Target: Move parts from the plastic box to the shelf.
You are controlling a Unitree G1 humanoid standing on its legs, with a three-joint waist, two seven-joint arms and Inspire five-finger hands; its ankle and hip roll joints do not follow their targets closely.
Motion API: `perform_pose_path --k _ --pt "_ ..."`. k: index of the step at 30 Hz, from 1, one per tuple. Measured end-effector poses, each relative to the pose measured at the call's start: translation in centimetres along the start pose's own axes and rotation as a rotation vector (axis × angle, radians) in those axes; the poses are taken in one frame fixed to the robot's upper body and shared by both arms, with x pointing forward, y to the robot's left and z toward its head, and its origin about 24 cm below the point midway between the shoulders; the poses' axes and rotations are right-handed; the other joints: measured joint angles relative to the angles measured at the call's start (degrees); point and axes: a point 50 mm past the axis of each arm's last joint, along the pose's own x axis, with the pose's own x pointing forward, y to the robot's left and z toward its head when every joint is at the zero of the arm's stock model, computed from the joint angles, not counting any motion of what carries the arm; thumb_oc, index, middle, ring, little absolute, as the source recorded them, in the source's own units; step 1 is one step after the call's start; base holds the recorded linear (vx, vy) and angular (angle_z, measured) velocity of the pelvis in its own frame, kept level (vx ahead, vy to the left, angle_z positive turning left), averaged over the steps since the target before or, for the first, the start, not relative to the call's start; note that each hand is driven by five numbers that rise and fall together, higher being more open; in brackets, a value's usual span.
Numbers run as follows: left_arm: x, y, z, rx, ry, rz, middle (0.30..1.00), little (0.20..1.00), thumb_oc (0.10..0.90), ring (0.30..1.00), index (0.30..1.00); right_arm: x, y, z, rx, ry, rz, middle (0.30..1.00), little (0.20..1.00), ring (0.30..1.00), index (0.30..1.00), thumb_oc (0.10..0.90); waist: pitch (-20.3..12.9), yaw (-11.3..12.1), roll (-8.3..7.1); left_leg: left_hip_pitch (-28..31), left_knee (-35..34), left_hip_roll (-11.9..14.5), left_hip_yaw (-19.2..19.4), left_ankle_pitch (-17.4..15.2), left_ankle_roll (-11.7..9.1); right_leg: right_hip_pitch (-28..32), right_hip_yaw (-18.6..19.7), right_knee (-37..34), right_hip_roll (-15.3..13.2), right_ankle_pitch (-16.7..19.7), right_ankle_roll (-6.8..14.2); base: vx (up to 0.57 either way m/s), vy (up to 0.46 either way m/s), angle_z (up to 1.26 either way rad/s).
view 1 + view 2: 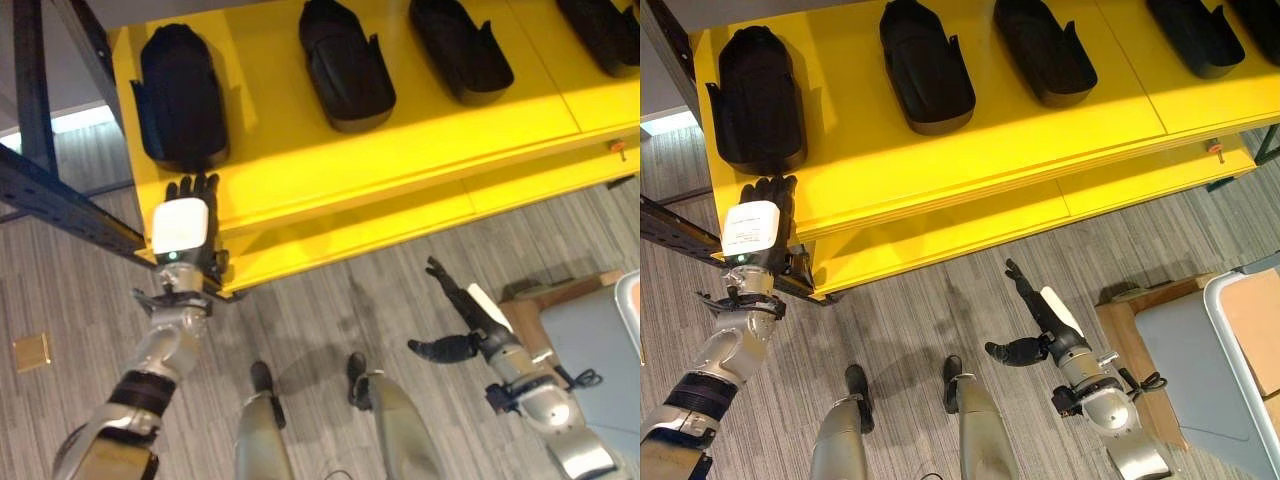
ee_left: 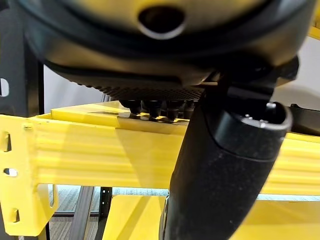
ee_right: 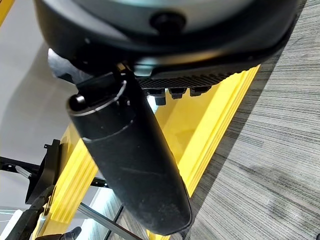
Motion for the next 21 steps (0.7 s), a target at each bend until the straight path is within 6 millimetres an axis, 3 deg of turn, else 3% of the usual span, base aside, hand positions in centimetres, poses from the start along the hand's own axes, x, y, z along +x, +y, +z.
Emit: perform_pose_path --k 21 --pt "1.4 0.2 2.2 0.027 -0.066 -0.001 1.000 1.000 0.900 1.000 1.000 0.1 0.0 0.1 0.001 -0.004 -0.009 1.000 1.000 1.000 1.000 0.900 -0.11 -0.21 -0.23 -0.63 1.47 0.05 0.11 -1.04 0.21 -0.15 0.30 0.16 -0.01 0.28 -0.25 0.00 0.000 0.00"
